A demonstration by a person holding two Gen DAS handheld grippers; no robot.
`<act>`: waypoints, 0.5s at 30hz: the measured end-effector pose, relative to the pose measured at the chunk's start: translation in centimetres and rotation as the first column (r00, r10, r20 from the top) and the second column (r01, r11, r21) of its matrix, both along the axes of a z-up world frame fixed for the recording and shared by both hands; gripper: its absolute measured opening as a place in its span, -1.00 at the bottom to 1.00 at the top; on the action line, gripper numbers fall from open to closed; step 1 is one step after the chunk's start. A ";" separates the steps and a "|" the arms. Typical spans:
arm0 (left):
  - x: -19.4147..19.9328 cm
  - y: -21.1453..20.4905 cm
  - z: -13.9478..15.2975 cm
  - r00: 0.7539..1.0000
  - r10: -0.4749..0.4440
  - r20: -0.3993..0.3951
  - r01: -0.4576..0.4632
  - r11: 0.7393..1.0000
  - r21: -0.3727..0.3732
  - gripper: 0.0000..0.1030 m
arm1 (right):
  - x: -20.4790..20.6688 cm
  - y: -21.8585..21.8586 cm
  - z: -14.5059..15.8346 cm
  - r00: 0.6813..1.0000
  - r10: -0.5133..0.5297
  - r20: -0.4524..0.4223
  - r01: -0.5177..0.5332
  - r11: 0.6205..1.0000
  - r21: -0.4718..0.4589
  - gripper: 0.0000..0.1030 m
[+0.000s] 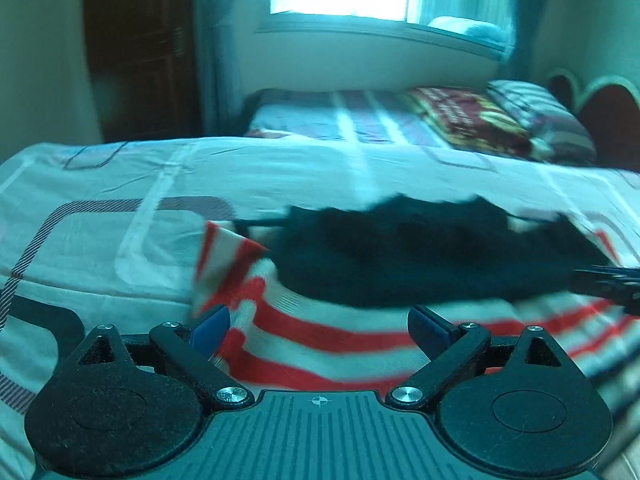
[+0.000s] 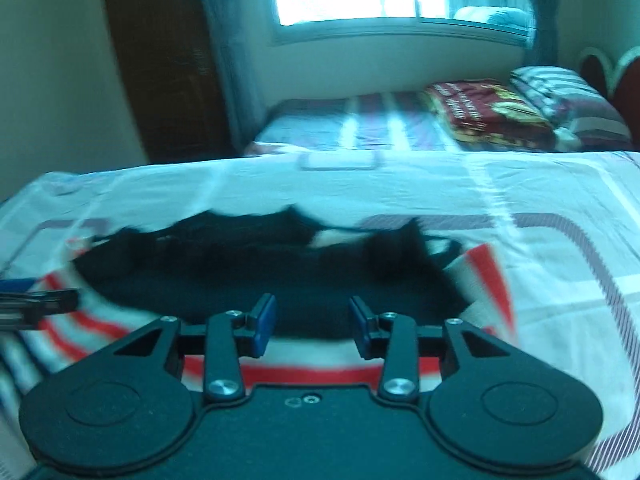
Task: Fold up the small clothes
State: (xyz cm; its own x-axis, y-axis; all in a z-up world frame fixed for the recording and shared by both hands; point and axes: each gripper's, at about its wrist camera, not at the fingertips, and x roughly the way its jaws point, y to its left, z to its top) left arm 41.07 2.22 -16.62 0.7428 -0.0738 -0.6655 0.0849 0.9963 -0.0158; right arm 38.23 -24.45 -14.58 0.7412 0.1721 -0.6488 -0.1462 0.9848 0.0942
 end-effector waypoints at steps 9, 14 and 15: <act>-2.9 -1.9 -2.1 0.998 -0.028 -0.053 0.028 1.000 -0.005 0.85 | -3.6 2.9 -2.1 0.998 0.051 -0.040 -0.054 0.994 -0.095 -0.27; -3.6 -1.4 -2.3 0.998 -0.035 -0.052 0.035 0.999 0.008 0.85 | -3.9 1.6 -2.4 1.000 0.014 -0.020 -0.016 0.996 -0.086 -0.33; -3.8 -1.2 -2.2 0.998 -0.034 -0.052 0.034 0.999 0.013 0.85 | -4.0 1.4 -2.3 1.000 0.005 -0.020 -0.007 0.996 -0.086 -0.33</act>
State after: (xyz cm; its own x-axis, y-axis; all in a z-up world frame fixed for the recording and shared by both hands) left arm 37.27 1.01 -18.79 0.7043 -0.0890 -0.7043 0.1182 0.9930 -0.0073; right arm 34.19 -23.04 -16.92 0.7271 0.1189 -0.6761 -0.1508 0.9885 0.0117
